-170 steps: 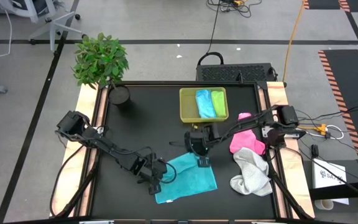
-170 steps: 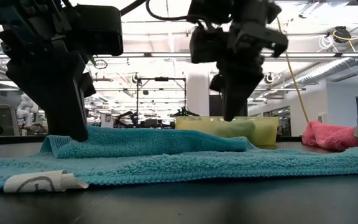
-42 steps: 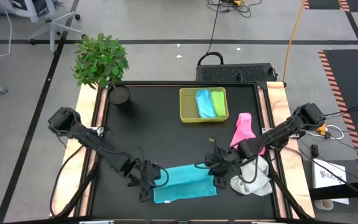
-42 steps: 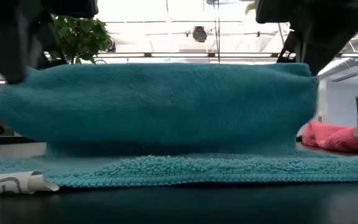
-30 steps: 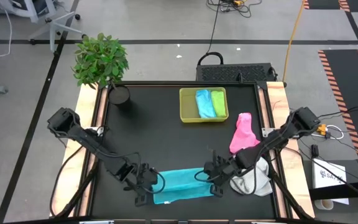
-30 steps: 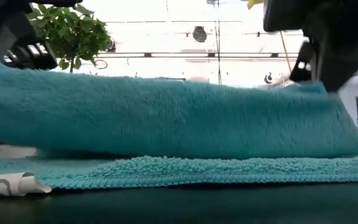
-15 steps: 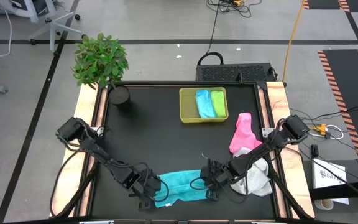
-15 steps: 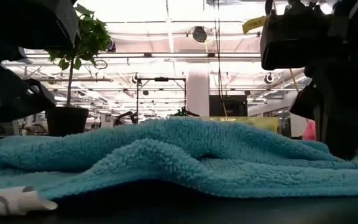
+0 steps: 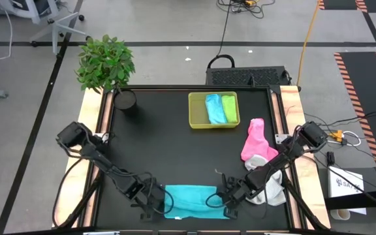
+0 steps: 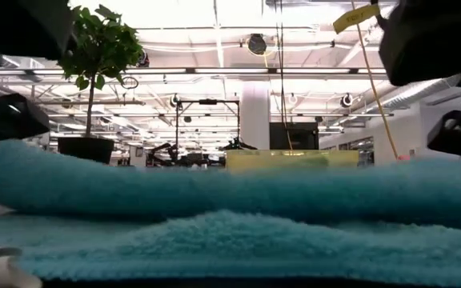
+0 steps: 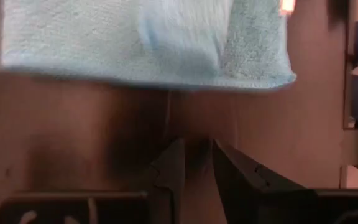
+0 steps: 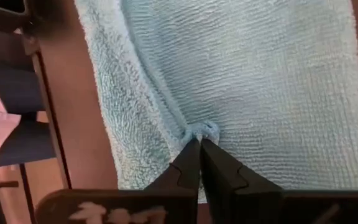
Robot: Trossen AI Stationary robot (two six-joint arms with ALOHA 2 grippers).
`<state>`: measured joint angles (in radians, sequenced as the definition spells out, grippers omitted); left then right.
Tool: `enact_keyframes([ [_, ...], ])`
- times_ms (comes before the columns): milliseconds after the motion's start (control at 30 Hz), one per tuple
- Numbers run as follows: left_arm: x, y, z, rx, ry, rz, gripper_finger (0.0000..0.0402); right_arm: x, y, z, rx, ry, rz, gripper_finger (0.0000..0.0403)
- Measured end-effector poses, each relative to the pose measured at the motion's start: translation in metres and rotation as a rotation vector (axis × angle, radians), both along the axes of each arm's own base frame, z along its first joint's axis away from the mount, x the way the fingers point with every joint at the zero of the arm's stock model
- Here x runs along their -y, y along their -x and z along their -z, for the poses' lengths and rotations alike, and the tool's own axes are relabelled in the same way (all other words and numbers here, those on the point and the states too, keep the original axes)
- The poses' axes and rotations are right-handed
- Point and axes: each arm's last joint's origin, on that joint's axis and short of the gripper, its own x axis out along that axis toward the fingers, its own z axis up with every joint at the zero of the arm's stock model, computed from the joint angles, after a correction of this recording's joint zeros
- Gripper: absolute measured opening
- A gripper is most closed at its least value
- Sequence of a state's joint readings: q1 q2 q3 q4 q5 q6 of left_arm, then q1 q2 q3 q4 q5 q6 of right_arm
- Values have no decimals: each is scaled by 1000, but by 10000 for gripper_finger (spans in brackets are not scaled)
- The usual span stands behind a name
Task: Fold microfiber towels
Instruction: Fold the blue microfiber cloth
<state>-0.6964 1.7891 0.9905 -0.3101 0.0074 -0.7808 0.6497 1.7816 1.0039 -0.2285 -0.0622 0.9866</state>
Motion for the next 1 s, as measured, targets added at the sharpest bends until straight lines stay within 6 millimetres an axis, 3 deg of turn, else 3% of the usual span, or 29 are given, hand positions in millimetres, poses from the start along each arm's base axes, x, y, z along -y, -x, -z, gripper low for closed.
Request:
enact_keyframes([
  [300, -5, 3, -28, 94, 14, -38, 88, 0, -3, -7, -4, -92, 1, 81],
  [467, -13, 0, -39, 198, -70, -50, 88, 4, -3, -32, 23, -201, 19, 110],
  [667, -30, -14, -34, 252, -193, -81, 88, 14, -1, -59, 141, -188, 65, 108],
  [800, -40, -24, -23, 226, -221, -113, 88, 18, 0, -54, 148, -85, 86, 99],
  [1000, -40, -29, -5, 175, -230, -111, 88, 17, -3, -29, 86, 4, 98, 81],
])
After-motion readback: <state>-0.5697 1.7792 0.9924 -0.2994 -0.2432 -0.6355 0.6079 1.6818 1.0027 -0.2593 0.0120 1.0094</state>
